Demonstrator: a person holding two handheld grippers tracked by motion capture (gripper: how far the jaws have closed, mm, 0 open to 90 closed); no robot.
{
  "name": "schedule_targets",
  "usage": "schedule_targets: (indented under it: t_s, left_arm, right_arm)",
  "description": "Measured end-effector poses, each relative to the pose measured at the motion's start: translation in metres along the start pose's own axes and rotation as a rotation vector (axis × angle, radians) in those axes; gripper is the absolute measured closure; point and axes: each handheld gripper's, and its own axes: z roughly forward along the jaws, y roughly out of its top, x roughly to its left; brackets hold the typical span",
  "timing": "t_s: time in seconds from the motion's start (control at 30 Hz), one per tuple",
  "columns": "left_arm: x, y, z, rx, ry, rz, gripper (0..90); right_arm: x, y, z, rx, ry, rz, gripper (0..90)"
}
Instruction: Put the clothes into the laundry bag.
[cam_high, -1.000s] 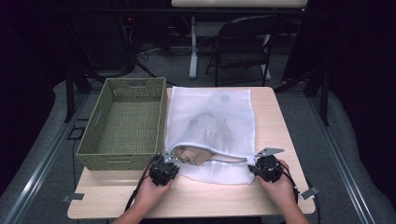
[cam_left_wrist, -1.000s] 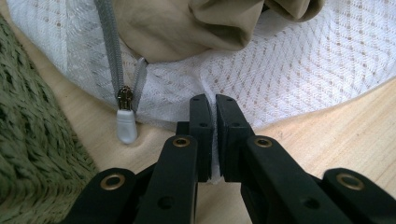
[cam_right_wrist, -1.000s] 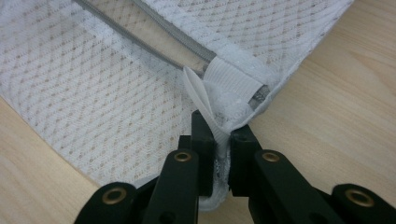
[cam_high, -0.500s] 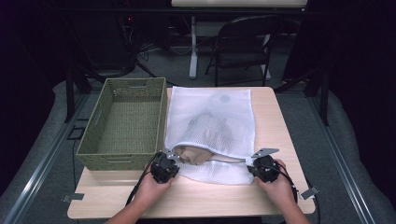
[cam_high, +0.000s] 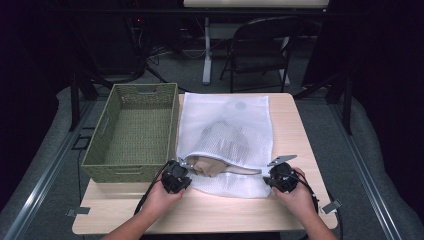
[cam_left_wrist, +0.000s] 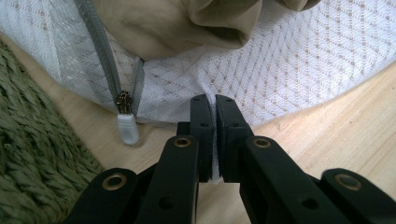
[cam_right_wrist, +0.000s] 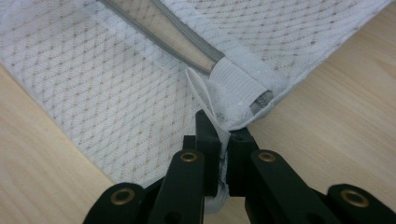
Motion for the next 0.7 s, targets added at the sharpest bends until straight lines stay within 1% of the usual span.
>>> schedule_targets:
  t_s: [0.03, 0.07, 0.13, 0.17, 0.2, 0.27, 0.3, 0.33, 0.37, 0.43, 0.5, 0.53, 0.63, 0.67, 0.7]
  left_arm:
    - [0.001, 0.001, -0.001, 0.005, -0.007, -0.001, 86.8]
    - [0.002, 0.001, -0.002, 0.011, -0.01, 0.004, 86.8]
    - [0.004, 0.002, -0.003, 0.015, -0.022, -0.004, 86.8]
    - [0.005, 0.002, -0.004, 0.021, -0.022, -0.002, 86.8]
    - [0.005, 0.002, -0.005, 0.024, -0.024, -0.008, 86.8]
    - [0.007, 0.002, -0.006, 0.032, -0.031, -0.006, 86.8]
    - [0.007, 0.003, -0.007, 0.037, -0.031, -0.003, 86.8]
    - [0.007, 0.003, -0.007, 0.041, -0.032, -0.001, 86.8]
    - [0.008, 0.004, -0.008, 0.046, -0.033, 0.004, 86.8]
    - [0.008, 0.005, -0.009, 0.055, -0.037, 0.007, 86.8]
    - [0.008, 0.006, -0.011, 0.061, -0.04, 0.011, 86.8]
    - [0.008, 0.007, -0.012, 0.067, -0.042, 0.013, 86.7]
    - [0.008, 0.009, -0.014, 0.073, -0.046, 0.012, 86.8]
    - [0.008, 0.01, -0.015, 0.081, -0.045, 0.018, 86.7]
    - [0.008, 0.011, -0.016, 0.084, -0.047, 0.018, 86.7]
  right_arm:
    - [0.0, 0.0, 0.0, -0.001, 0.004, -0.003, 86.9]
    - [0.0, 0.002, -0.001, 0.01, 0.012, -0.017, 87.0]
    - [0.0, 0.003, -0.001, 0.019, 0.017, -0.027, 87.0]
    - [0.0, 0.004, -0.002, 0.026, 0.019, -0.04, 87.0]
    - [0.0, 0.005, -0.001, 0.029, 0.024, -0.041, 87.0]
    - [0.0, 0.007, -0.002, 0.044, 0.028, -0.053, 87.1]
    - [0.0, 0.008, -0.002, 0.054, 0.035, -0.061, 87.0]
    - [0.001, 0.009, -0.002, 0.049, 0.052, -0.054, 87.0]
    - [0.001, 0.01, -0.002, 0.064, 0.04, -0.068, 87.1]
    - [0.001, 0.013, -0.003, 0.078, 0.048, -0.077, 87.0]
    - [0.001, 0.015, -0.004, 0.091, 0.042, -0.085, 87.1]
    - [0.0, 0.017, -0.005, 0.103, 0.043, -0.098, 87.1]
    - [0.001, 0.02, -0.007, 0.114, 0.045, -0.099, 87.0]
    - [0.0, 0.022, -0.009, 0.125, 0.047, -0.111, 87.1]
    - [0.0, 0.022, -0.009, 0.123, 0.05, -0.105, 87.0]
